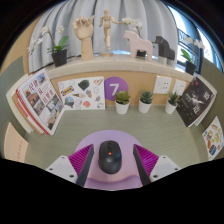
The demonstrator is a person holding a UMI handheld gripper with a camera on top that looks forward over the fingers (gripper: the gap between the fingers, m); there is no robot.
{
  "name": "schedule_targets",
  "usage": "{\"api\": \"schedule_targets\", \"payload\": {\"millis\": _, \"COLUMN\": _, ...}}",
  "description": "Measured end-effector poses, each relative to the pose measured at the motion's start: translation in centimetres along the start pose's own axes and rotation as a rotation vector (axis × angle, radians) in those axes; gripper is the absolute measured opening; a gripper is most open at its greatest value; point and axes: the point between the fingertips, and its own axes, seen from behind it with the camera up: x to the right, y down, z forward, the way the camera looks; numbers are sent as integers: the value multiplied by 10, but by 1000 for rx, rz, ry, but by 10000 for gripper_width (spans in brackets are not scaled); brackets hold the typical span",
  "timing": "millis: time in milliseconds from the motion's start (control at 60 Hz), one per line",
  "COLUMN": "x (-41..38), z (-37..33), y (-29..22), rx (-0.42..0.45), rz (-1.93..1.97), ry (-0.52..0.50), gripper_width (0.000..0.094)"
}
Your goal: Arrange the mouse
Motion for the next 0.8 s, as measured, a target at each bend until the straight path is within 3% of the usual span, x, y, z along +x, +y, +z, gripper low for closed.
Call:
{"api": "schedule_targets", "payload": {"millis": 117, "x": -4, "z": -60, "y": -29, "rx": 33, "rz": 39, "ry": 3, "gripper_width": 780}}
{"api": "schedule_targets", "payload": {"millis": 400, "x": -11, "z": -222, "y": -101, "rx": 250, "rz": 14, "ry": -16, "gripper_width": 788}}
{"api": "schedule_targets", "payload": {"millis": 600, "x": 6, "z": -285, "y": -89, "rx": 298, "rz": -4, "ry": -37, "gripper_width": 786}}
{"api": "schedule_targets", "payload": {"millis": 800, "x": 25, "z": -331, "y": -45, "rx": 299, "rz": -27, "ry": -62, "gripper_width": 785}}
